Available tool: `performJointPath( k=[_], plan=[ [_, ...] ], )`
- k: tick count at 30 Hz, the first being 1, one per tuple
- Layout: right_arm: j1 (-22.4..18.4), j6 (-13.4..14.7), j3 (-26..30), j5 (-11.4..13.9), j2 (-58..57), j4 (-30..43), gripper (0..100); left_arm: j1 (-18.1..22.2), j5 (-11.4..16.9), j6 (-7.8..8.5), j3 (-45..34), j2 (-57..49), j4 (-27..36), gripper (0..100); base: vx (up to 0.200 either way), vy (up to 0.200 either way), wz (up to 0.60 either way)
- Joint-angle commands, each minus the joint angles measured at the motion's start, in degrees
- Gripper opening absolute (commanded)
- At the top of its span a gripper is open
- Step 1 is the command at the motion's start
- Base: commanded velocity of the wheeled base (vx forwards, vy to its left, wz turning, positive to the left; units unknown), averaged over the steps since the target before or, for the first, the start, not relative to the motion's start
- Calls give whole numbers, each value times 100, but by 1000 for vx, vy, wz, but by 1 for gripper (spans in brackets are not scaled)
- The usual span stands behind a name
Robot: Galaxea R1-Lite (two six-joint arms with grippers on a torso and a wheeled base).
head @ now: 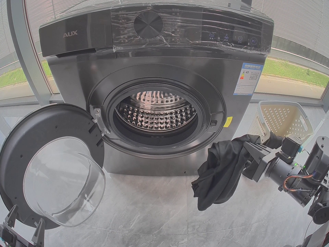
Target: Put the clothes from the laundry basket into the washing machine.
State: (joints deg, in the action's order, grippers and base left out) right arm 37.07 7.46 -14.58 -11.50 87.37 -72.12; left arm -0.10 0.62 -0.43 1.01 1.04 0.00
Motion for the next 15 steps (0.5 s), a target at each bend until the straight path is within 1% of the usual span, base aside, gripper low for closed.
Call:
performJointPath(
  k=[1,6,9,11,13,14,15],
  plan=[
    [2,1,-1,-2,70,-13,0,1,-1,-1,-101,-104,0,100,0,0,0],
    [37,27,8,-2,122,-13,0,1,-1,-1,-101,-104,0,100,0,0,0],
    [125,27,8,-2,114,-13,0,1,-1,-1,-101,-104,0,100,0,0,0],
    [520,45,17,-2,26,-39,0,1,-1,-1,-101,-104,0,100,0,0,0],
    [793,133,61,25,-89,-153,0,1,-1,-1,-101,-104,0,100,0,0,0],
    [925,194,78,86,-89,-224,0,1,-1,-1,-101,-104,0,100,0,0,0],
    [960,212,78,104,-89,-232,0,1,-1,-1,-101,-104,0,100,0,0,0]
  ],
)
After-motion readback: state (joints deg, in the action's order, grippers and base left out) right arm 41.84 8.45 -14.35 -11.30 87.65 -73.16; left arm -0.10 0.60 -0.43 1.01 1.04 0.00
